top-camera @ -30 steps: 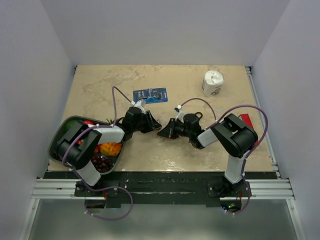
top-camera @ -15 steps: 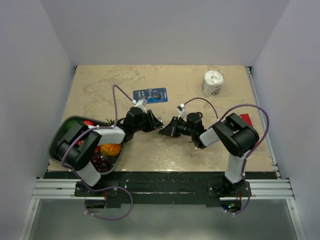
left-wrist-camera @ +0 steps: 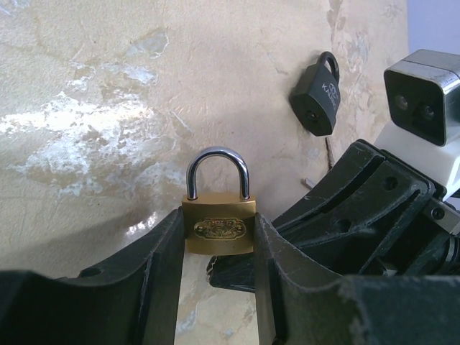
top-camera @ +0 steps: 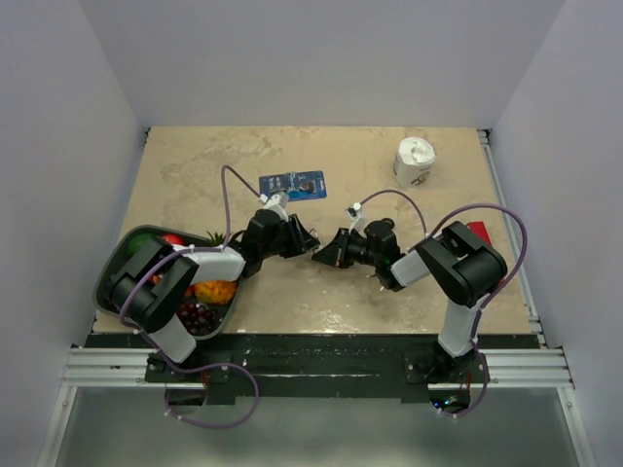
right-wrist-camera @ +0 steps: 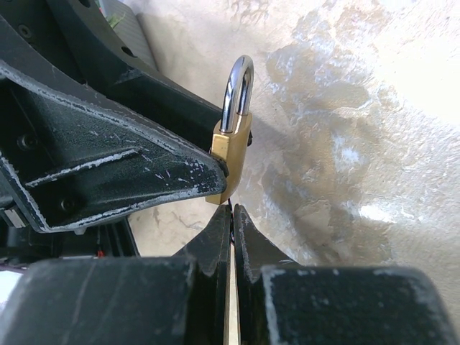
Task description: Unlock with the key
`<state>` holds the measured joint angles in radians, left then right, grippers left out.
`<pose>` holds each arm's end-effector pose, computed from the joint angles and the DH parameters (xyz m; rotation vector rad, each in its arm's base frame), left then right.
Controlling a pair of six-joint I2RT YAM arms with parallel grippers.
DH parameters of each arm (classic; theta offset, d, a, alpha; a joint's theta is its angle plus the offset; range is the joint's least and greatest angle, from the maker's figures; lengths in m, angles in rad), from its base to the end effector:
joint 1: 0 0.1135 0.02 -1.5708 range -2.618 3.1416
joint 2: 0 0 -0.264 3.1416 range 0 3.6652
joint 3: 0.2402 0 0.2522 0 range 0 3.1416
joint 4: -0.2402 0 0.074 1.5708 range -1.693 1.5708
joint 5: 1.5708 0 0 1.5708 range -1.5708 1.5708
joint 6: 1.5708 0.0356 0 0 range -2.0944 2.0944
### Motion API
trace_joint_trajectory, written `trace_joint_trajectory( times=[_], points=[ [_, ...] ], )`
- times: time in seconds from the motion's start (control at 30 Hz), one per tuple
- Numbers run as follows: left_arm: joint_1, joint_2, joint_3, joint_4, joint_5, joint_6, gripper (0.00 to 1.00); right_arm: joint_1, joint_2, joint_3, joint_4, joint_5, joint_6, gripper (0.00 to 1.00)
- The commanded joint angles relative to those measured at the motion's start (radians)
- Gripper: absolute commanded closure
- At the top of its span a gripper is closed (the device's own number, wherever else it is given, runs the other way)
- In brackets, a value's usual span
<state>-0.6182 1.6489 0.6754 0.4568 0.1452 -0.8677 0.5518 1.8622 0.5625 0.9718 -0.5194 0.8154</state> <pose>0.2602 -0.1914 0.1539 -0.1861 2.2522 -1.0098 0.2620 0.1820 0.1126 -0.1190 2.1152 1.3700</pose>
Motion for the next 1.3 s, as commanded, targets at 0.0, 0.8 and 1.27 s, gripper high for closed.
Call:
trace_joint_trajectory(
  times=[0.0,0.8,1.27],
  points=[
    [-0.035,-0.011,-0.008,0.022,0.067,0.019,1.0,-0.044,-0.067,-0.003,0.09,0.114,-0.074,1.0],
    [-0.113,-0.049,-0.042,0.005,-0.055,0.038,1.0,-0.084,-0.097,-0.033,0.22,0.128,0.011,1.0],
    [-0.141,-0.032,-0.03,-0.01,-0.062,0.067,1.0,-0.101,-0.129,-0.049,0.219,0.13,-0.021,1.0]
  ],
)
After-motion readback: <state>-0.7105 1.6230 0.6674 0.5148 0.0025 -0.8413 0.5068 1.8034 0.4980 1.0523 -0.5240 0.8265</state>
